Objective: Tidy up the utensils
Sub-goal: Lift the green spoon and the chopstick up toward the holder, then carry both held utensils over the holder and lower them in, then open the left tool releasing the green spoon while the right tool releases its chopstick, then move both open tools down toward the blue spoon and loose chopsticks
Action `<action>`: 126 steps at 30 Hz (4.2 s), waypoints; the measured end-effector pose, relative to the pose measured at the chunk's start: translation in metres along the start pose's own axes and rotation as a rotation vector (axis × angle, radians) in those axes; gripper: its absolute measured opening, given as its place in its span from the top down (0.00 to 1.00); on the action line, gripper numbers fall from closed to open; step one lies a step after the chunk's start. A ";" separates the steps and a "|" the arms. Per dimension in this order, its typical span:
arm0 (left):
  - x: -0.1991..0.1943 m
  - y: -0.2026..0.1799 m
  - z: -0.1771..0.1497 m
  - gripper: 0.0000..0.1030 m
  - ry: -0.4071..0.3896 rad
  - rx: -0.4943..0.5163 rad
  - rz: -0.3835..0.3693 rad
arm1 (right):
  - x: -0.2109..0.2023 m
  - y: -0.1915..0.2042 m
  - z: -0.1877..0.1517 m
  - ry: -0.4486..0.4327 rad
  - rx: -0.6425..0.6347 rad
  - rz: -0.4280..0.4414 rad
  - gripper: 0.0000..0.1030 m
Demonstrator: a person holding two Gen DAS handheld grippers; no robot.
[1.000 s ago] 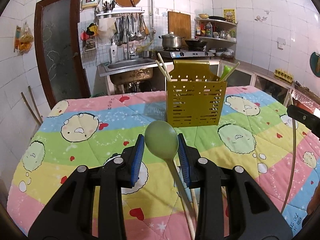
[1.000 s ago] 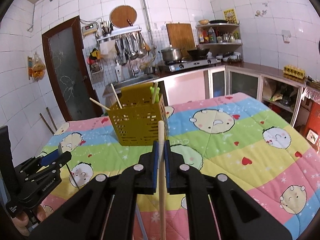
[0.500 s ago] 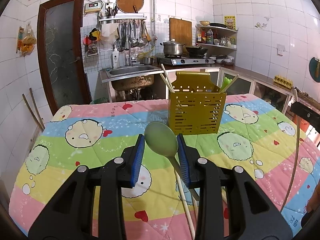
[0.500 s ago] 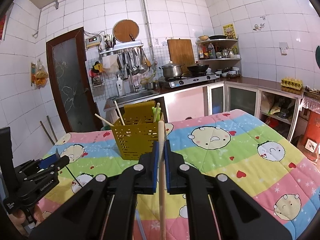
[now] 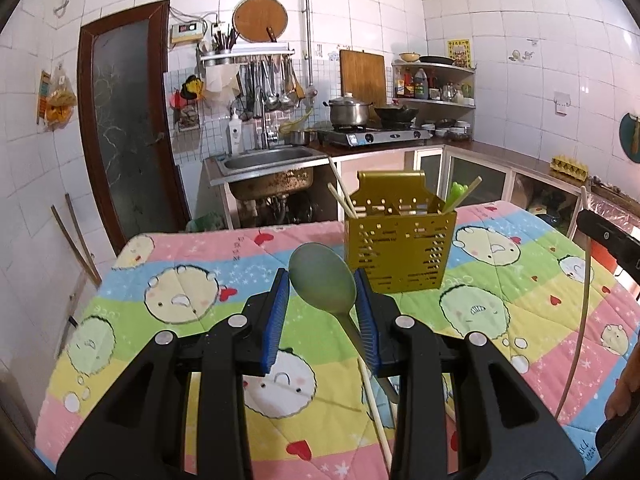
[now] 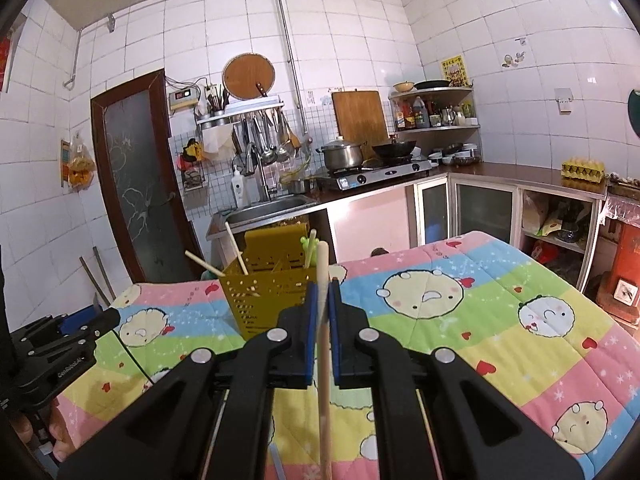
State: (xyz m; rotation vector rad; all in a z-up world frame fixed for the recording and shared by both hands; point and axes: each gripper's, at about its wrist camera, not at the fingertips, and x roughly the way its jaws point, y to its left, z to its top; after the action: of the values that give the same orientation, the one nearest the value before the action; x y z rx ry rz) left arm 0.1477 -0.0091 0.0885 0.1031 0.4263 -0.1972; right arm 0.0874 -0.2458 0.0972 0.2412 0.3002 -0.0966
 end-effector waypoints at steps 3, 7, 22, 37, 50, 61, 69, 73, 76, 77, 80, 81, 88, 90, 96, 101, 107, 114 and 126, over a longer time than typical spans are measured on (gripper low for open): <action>-0.001 0.000 0.009 0.69 -0.015 0.007 -0.003 | 0.005 0.001 0.007 -0.008 0.004 0.002 0.94; -0.001 -0.002 0.023 0.69 -0.035 0.011 -0.006 | 0.014 0.002 0.018 -0.020 -0.001 0.002 0.94; 0.014 -0.002 0.077 0.69 -0.084 0.000 -0.034 | 0.053 0.017 0.064 -0.071 0.001 0.039 0.94; 0.058 -0.006 0.136 0.69 -0.131 0.021 -0.005 | 0.103 0.034 0.127 -0.154 0.025 0.063 0.94; 0.125 -0.014 0.164 0.69 -0.133 0.050 0.022 | 0.165 0.045 0.155 -0.222 0.028 0.045 0.94; 0.179 -0.016 0.142 0.69 -0.070 0.048 -0.012 | 0.215 0.044 0.128 -0.257 0.045 0.025 0.94; 0.202 -0.019 0.118 0.69 -0.025 0.051 -0.025 | 0.223 0.047 0.099 -0.236 -0.006 0.019 0.94; 0.207 -0.016 0.107 0.69 -0.007 0.035 -0.031 | 0.225 0.042 0.085 -0.191 -0.016 0.009 0.94; 0.212 -0.011 0.102 0.69 0.012 0.020 -0.029 | 0.229 0.040 0.079 -0.161 -0.020 0.002 0.92; 0.213 -0.008 0.101 0.69 0.019 0.015 -0.026 | 0.230 0.040 0.077 -0.148 -0.027 -0.002 0.92; 0.208 -0.003 0.101 0.67 0.019 -0.001 -0.010 | 0.227 0.040 0.076 -0.109 -0.049 -0.002 0.92; 0.203 -0.001 0.101 0.61 0.020 -0.007 0.000 | 0.225 0.040 0.077 -0.097 -0.057 -0.002 0.92; 0.156 0.012 0.109 0.22 -0.001 -0.010 0.041 | 0.189 0.032 0.085 -0.054 -0.069 -0.032 0.44; 0.140 0.018 0.106 0.16 0.006 -0.004 0.054 | 0.177 0.027 0.083 -0.030 -0.072 -0.043 0.42; 0.108 0.036 0.080 0.05 0.047 -0.031 0.065 | 0.145 0.011 0.058 0.087 -0.066 -0.042 0.32; 0.099 0.044 0.041 0.05 0.116 -0.067 0.056 | 0.124 0.001 0.013 0.196 -0.076 -0.052 0.29; 0.097 0.041 -0.014 0.05 0.213 -0.083 0.051 | 0.109 -0.009 -0.048 0.334 -0.067 -0.057 0.29; 0.094 0.033 -0.060 0.05 0.307 -0.102 0.024 | 0.088 -0.017 -0.098 0.436 -0.069 -0.052 0.29; 0.102 0.012 -0.111 0.05 0.434 -0.107 0.006 | 0.054 -0.008 -0.123 0.453 -0.118 -0.015 0.29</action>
State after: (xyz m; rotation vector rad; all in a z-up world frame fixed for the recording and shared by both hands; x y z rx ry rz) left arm 0.1969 0.0010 -0.0547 0.0414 0.8674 -0.1451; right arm 0.1032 -0.2257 -0.0346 0.1414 0.7561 -0.0373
